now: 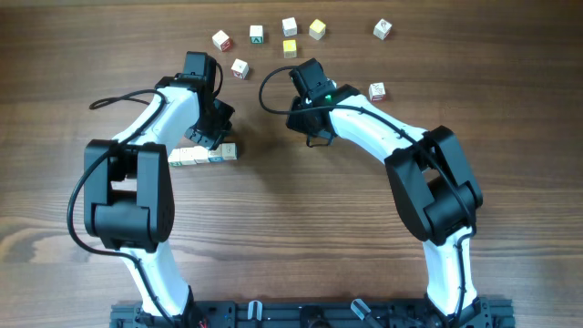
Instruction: Form a horizontal line
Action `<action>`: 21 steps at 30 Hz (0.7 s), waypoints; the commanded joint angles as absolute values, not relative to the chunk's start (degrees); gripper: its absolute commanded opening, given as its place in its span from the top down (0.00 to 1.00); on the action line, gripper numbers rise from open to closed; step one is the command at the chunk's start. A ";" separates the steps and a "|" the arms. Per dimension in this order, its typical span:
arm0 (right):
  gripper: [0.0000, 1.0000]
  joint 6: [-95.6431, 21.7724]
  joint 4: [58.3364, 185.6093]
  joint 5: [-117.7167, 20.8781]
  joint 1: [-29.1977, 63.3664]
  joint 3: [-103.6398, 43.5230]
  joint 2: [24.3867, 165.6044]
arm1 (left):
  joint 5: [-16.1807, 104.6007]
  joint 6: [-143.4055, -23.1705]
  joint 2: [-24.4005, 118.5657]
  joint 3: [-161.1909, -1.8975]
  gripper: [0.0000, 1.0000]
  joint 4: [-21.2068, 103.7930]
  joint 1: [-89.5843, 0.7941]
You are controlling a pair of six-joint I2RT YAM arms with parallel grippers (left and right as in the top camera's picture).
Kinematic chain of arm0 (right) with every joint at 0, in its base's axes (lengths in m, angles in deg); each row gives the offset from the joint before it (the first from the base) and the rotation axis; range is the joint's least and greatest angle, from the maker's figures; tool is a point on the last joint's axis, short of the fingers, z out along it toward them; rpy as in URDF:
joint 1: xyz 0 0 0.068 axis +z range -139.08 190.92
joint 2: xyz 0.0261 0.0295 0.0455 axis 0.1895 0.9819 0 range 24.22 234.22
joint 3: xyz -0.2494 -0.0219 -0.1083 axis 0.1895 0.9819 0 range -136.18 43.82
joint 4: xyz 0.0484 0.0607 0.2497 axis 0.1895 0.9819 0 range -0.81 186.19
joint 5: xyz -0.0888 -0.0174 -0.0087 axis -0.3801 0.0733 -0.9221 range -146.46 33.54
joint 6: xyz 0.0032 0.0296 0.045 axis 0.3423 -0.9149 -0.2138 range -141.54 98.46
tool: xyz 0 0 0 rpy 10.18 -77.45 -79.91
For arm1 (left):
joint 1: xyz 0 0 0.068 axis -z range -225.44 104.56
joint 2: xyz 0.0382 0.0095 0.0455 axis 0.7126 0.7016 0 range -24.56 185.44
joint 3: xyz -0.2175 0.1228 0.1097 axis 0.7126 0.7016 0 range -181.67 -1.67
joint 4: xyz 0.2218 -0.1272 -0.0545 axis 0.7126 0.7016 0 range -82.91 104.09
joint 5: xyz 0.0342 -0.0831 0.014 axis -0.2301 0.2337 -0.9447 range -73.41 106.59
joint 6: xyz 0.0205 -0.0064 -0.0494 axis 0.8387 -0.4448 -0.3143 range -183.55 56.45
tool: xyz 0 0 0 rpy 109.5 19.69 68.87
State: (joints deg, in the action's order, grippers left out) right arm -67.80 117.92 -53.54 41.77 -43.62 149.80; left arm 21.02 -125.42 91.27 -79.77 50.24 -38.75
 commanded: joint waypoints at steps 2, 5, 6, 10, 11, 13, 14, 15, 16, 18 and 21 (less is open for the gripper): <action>0.90 -68.06 119.49 -56.50 41.23 -40.95 152.38 | 21.50 -125.92 91.64 -79.53 0.96 50.48 -38.35; 0.90 -68.04 119.49 -56.47 41.23 -40.95 152.38 | 21.52 -125.92 91.64 -79.53 0.96 50.48 -38.35; 0.90 -68.06 119.49 -56.50 41.23 -40.95 152.38 | 21.52 -125.92 91.64 -79.53 0.96 50.53 -38.35; 0.90 -68.06 119.49 -56.50 41.23 -40.95 152.38 | 21.52 -125.92 91.64 -79.53 0.96 50.90 -38.35; 0.90 -68.08 119.49 -56.47 41.23 -40.95 152.38 | 21.52 -125.92 91.64 -79.53 0.96 50.99 -38.35; 0.90 -68.06 119.49 -56.50 41.23 -40.95 152.38 | 21.52 -125.92 91.64 -79.53 0.96 51.14 -38.35; 0.90 -68.06 119.49 -56.50 41.23 -40.95 152.38 | 21.52 -125.92 91.64 -79.53 0.96 51.21 -38.35; 0.90 -68.06 119.49 -56.50 41.23 -40.95 152.38 | 21.52 -125.92 91.64 -79.53 0.96 51.31 -38.35; 0.90 -68.06 119.49 -56.50 41.23 -40.95 152.38 | 21.52 -125.90 91.64 -79.53 0.96 51.34 -38.35; 0.90 -68.06 119.49 -56.47 41.23 -40.95 152.38 | 21.52 -125.90 91.64 -79.53 0.96 51.31 -38.35; 0.90 -68.08 119.49 -56.47 41.23 -40.95 152.38 | 21.48 -125.90 91.64 -79.53 0.96 51.05 -38.37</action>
State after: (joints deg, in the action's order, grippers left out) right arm -67.80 117.92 -53.54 41.77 -43.62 149.80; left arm 21.02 -125.40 91.27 -79.77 51.05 -38.75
